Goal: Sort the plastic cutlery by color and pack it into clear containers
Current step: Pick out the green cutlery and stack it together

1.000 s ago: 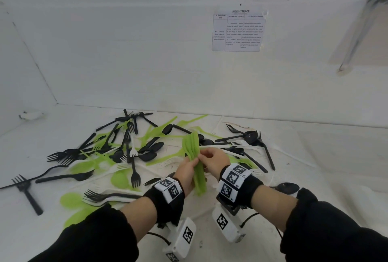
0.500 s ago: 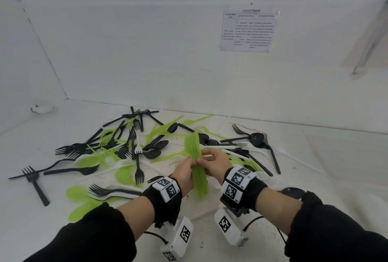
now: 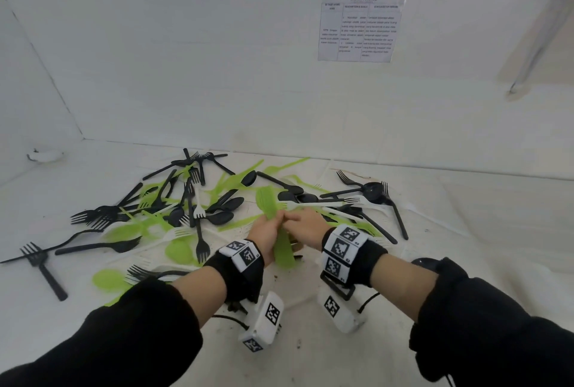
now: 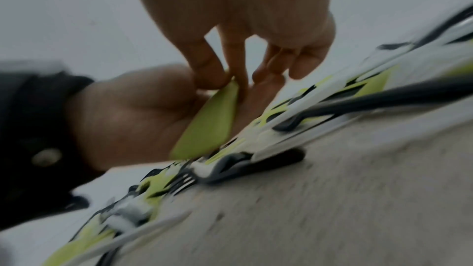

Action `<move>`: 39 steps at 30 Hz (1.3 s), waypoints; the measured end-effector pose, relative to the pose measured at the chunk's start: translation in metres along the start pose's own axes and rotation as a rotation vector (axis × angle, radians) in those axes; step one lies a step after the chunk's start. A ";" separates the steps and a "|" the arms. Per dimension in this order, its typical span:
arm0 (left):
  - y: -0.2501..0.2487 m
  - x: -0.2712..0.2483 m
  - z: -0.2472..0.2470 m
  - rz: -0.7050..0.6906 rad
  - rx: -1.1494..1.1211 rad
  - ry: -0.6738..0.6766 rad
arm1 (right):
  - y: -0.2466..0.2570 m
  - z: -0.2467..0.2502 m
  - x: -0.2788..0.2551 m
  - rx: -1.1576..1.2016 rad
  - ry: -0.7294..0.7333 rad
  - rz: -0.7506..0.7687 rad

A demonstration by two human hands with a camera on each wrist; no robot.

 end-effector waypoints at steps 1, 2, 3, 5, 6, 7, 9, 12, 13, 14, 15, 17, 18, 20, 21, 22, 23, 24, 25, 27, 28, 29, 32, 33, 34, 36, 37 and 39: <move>-0.001 0.000 0.003 -0.002 0.021 0.003 | -0.002 0.008 0.003 0.003 -0.002 -0.014; -0.003 0.001 0.006 -0.009 0.038 -0.012 | -0.005 0.019 0.006 -0.031 -0.034 -0.044; -0.005 0.001 0.010 -0.019 0.050 -0.037 | -0.009 0.030 0.009 -0.106 -0.088 -0.065; -0.009 0.002 0.017 -0.025 0.064 -0.070 | -0.023 0.046 0.018 -0.348 -0.093 -0.115; -0.010 0.002 0.020 -0.021 0.071 -0.072 | -0.029 0.047 0.020 -0.470 -0.029 -0.169; -0.011 0.001 0.023 -0.017 0.082 -0.072 | -0.034 0.046 0.021 -0.592 0.042 -0.200; -0.013 -0.002 0.028 -0.009 0.098 -0.067 | -0.040 0.044 0.024 -0.742 0.139 -0.214; -0.014 -0.004 0.036 0.003 0.105 -0.059 | -0.046 0.045 0.031 -0.788 0.168 -0.204; -0.015 -0.005 0.040 0.003 0.102 -0.059 | -0.045 0.045 0.030 -0.794 0.159 -0.205; -0.015 -0.006 0.044 0.001 0.101 -0.060 | -0.043 0.045 0.030 -0.788 0.157 -0.215; -0.016 -0.006 0.048 -0.003 0.104 -0.062 | -0.040 0.045 0.029 -0.783 0.152 -0.212; -0.019 -0.007 0.058 -0.012 0.105 -0.076 | -0.035 0.048 0.028 -0.753 0.106 -0.174; -0.020 -0.008 0.064 -0.014 0.100 -0.085 | -0.034 0.051 0.028 -0.718 0.073 -0.153; -0.022 -0.009 0.076 -0.018 0.084 -0.103 | -0.033 0.060 0.029 -0.666 0.020 -0.135; -0.023 -0.009 0.082 -0.020 0.075 -0.113 | -0.033 0.066 0.030 -0.652 -0.008 -0.145; -0.024 -0.009 0.089 -0.021 0.067 -0.124 | -0.033 0.071 0.031 -0.619 -0.049 -0.159; -0.025 -0.009 0.095 -0.022 0.061 -0.136 | -0.032 0.076 0.031 -0.576 -0.100 -0.163; -0.026 -0.009 0.101 -0.023 0.058 -0.148 | -0.030 0.080 0.033 -0.537 -0.152 -0.154; -0.027 -0.010 0.106 -0.021 0.054 -0.158 | -0.026 0.082 0.034 -0.499 -0.194 -0.128; -0.029 -0.012 0.114 -0.015 0.034 -0.169 | -0.014 0.083 0.034 -0.423 -0.208 -0.024; -0.030 -0.013 0.118 -0.010 0.021 -0.171 | -0.004 0.080 0.033 -0.387 -0.171 0.036; -0.031 -0.013 0.120 -0.003 0.005 -0.167 | 0.006 0.075 0.029 -0.358 -0.102 0.096; -0.033 -0.017 0.124 0.045 -0.035 -0.106 | 0.045 0.046 0.016 -0.307 0.128 0.241; -0.034 -0.019 0.123 0.079 -0.040 -0.062 | 0.056 0.034 0.015 -0.295 0.185 0.271; -0.033 -0.021 0.124 0.123 -0.044 -0.008 | 0.065 0.021 0.016 -0.293 0.232 0.298; -0.033 -0.025 0.126 0.198 -0.044 0.112 | 0.078 0.000 0.022 -0.334 0.292 0.342; -0.033 -0.027 0.128 0.219 -0.028 0.166 | 0.082 -0.007 0.025 -0.359 0.308 0.348; -0.034 -0.031 0.135 0.234 0.057 0.234 | 0.086 -0.013 0.031 -0.392 0.336 0.353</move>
Point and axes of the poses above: each hand's wrist, its own x-axis towards the middle knuckle, its own z-axis out of the back of the hand, y = z × x, the point moved 3 cm from there along x, towards the middle knuckle, and after that the axes turned 4 degrees about x, right-handed, at the moved point
